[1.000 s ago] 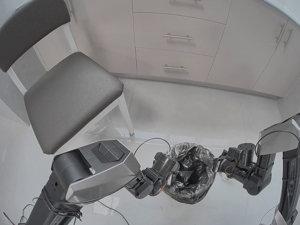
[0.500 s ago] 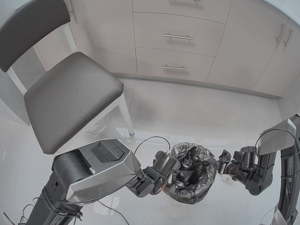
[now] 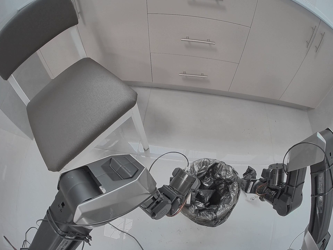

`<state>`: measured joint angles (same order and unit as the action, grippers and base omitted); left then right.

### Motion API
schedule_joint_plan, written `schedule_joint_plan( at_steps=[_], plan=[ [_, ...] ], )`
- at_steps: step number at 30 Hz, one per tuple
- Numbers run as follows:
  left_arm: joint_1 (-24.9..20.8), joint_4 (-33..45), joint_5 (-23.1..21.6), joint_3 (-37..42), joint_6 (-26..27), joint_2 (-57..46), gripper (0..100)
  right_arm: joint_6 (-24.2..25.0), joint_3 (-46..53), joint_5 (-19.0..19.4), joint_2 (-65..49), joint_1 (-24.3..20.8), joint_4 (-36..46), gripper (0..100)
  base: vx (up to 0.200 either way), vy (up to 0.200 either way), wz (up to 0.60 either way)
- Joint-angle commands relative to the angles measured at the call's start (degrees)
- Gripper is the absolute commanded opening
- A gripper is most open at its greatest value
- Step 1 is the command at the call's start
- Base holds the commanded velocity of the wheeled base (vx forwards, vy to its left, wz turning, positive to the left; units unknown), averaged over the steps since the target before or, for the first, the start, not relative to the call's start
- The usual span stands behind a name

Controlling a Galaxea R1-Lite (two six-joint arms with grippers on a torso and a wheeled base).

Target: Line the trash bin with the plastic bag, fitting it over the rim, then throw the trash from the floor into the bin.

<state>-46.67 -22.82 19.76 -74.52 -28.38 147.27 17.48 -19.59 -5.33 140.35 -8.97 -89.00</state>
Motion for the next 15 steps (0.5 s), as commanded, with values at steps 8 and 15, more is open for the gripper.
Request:
schedule_joint_plan(
  at_steps=[8,15],
  plan=[
    [0.0,0.0,0.1,0.0,0.0,0.0,100,0.5,-1.8,-0.9,2.0,0.2,-1.0,100,0.000,0.000,0.00],
    [-0.1,0.0,0.1,0.2,0.0,0.0,100,0.6,-5.2,-4.5,4.8,0.3,-1.0,100,0.000,0.000,0.00]
  ],
)
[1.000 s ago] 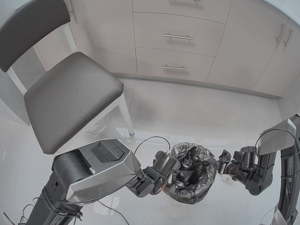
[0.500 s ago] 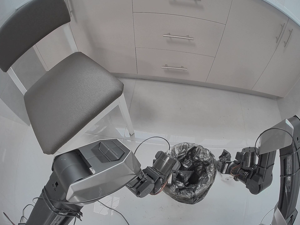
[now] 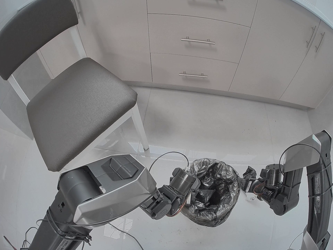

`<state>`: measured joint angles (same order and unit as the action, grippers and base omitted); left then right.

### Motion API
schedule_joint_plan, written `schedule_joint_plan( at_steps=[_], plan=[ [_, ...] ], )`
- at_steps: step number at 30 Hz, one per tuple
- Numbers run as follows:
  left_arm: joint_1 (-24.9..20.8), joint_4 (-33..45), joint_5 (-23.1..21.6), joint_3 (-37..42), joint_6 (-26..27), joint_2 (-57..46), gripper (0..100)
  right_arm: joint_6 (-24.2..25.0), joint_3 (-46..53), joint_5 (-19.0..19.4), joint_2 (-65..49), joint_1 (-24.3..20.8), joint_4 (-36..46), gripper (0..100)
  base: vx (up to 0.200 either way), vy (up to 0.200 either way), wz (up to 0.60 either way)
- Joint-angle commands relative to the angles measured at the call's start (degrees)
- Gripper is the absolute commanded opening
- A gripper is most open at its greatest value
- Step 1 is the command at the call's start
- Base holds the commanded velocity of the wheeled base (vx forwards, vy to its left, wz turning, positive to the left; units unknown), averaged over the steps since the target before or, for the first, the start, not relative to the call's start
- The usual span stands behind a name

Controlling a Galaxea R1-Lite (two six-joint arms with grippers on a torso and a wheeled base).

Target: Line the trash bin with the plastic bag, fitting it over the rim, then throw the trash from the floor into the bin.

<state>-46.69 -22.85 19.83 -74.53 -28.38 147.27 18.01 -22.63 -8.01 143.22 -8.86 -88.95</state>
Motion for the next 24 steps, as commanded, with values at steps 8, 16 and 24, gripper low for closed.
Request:
schedule_joint_plan(
  at_steps=[8,16,24],
  plan=[
    [-0.1,-0.2,0.1,0.6,0.0,-0.1,100,2.1,-6.1,-4.3,4.1,2.4,-1.0,100,0.000,0.000,0.00],
    [-0.1,-0.2,0.0,0.6,0.0,-0.1,100,2.2,-5.9,-4.1,4.7,4.8,-1.0,100,0.000,0.000,0.00],
    [-0.1,-0.2,0.1,0.7,0.0,-0.1,100,1.9,-4.8,-3.9,4.9,3.9,-1.0,100,0.000,0.000,0.00]
  ],
)
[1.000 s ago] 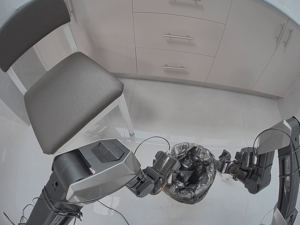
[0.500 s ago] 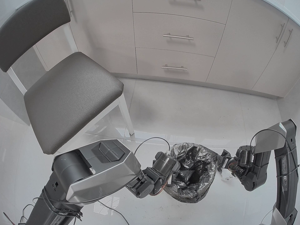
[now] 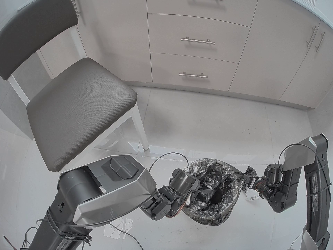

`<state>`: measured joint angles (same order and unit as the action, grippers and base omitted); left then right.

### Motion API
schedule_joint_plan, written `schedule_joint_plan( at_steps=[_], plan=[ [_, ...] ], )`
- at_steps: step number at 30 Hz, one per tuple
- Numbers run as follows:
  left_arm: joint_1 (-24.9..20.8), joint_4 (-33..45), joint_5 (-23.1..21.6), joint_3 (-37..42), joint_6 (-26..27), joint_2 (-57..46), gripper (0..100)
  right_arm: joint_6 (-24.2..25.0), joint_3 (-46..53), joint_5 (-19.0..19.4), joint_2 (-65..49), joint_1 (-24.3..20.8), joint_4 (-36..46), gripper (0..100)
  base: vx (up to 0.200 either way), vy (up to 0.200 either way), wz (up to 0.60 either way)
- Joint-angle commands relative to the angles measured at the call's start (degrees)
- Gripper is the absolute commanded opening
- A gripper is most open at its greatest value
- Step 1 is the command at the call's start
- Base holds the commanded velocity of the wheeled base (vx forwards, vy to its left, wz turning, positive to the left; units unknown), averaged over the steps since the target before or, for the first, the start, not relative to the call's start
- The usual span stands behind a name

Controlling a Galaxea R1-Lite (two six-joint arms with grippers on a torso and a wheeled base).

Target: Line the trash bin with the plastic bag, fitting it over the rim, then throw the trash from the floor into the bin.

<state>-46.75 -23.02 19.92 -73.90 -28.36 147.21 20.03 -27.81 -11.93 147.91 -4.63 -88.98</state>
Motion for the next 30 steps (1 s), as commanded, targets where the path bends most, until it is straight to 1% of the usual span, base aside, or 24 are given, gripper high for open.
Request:
schedule_joint_plan(
  at_steps=[1,2,4,5,8,9,11,13,17,23,25,30],
  plan=[
    [0.0,0.0,0.0,0.2,0.0,-0.1,100,-0.3,1.3,0.1,-0.4,-0.8,-1.0,100,0.000,0.000,0.00],
    [0.0,0.0,0.0,0.2,0.0,-0.1,100,-0.3,1.5,0.1,-0.6,-0.9,-1.0,100,0.000,0.000,0.00],
    [-0.1,-0.3,0.0,0.3,-0.8,-0.3,100,-0.1,5.3,1.1,-5.8,-2.0,-1.0,100,0.000,0.000,0.00],
    [-0.1,-0.5,0.0,0.4,-1.4,-0.4,100,0.0,6.3,2.2,-7.7,-2.4,-1.0,100,0.000,0.000,0.00],
    [0.0,-1.8,-0.5,1.7,-3.9,-2.2,100,0.1,11.5,8.1,-17.5,-5.5,-1.0,100,0.000,0.000,0.00],
    [0.0,-1.8,-0.6,2.0,-4.2,-2.5,100,0.1,12.1,8.4,-18.6,-5.9,-1.0,100,0.000,0.000,0.00],
    [0.1,-1.9,-0.6,3.1,-4.8,-3.2,100,0.2,13.1,8.5,-22.5,-7.8,-1.0,100,0.000,0.000,0.00],
    [0.2,-2.0,-0.6,4.3,-5.0,-4.2,100,-0.3,14.5,8.3,-29.5,-9.9,-1.0,100,0.000,0.000,0.00],
    [0.6,-2.0,-0.2,3.1,-5.2,-3.6,100,-0.3,15.9,8.5,-32.6,-11.5,-1.0,100,0.000,0.000,0.00],
    [2.1,-2.4,-0.1,2.8,-5.1,-4.1,100,0.5,15.5,8.9,-31.0,-11.5,-1.0,100,0.000,0.000,0.00],
    [2.9,-4.6,-0.1,2.3,-5.1,-3.6,100,0.5,15.4,8.8,-29.3,-11.5,-1.0,100,0.000,0.000,0.00],
    [4.0,-4.2,-0.1,2.6,-4.3,-2.9,100,0.6,15.4,8.8,-28.6,-11.6,-1.0,100,0.000,0.000,0.00]
  ],
)
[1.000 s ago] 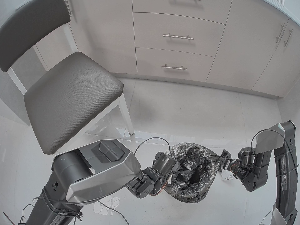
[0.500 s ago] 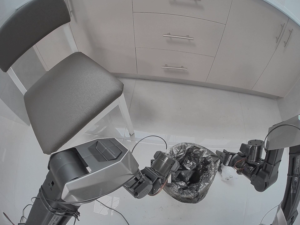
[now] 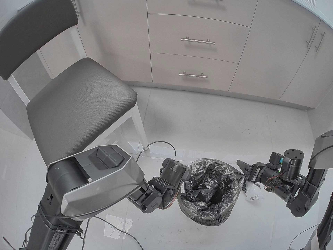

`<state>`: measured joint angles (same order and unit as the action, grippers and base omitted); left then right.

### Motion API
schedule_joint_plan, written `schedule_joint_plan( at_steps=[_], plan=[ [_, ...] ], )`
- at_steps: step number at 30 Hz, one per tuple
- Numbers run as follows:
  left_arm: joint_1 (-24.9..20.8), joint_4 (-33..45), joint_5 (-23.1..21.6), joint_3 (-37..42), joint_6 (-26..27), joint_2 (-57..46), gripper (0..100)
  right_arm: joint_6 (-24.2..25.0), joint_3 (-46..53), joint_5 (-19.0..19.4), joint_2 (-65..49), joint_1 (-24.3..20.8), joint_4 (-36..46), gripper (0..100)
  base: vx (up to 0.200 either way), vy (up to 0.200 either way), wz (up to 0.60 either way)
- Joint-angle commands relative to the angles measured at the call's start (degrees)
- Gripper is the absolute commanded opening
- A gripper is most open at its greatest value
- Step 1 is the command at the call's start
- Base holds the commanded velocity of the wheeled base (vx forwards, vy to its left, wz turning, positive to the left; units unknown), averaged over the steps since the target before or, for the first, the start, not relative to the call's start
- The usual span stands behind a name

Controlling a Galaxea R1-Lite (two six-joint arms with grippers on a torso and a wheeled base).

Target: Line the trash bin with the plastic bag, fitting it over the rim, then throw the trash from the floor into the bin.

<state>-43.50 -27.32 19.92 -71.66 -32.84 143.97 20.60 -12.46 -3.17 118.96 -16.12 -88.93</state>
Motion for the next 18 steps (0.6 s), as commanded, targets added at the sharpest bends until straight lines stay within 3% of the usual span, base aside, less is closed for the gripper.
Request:
schedule_joint_plan(
  at_steps=[1,18],
  plan=[
    [0.7,0.2,-0.3,0.6,0.5,0.3,100,0.1,0.1,-0.1,0.5,-0.1,-1.1,100,0.000,0.000,0.00],
    [-2.5,-1.1,-0.1,5.3,6.3,1.0,100,0.8,0.0,-0.1,1.5,0.2,-1.1,100,0.000,0.000,0.00]
  ],
)
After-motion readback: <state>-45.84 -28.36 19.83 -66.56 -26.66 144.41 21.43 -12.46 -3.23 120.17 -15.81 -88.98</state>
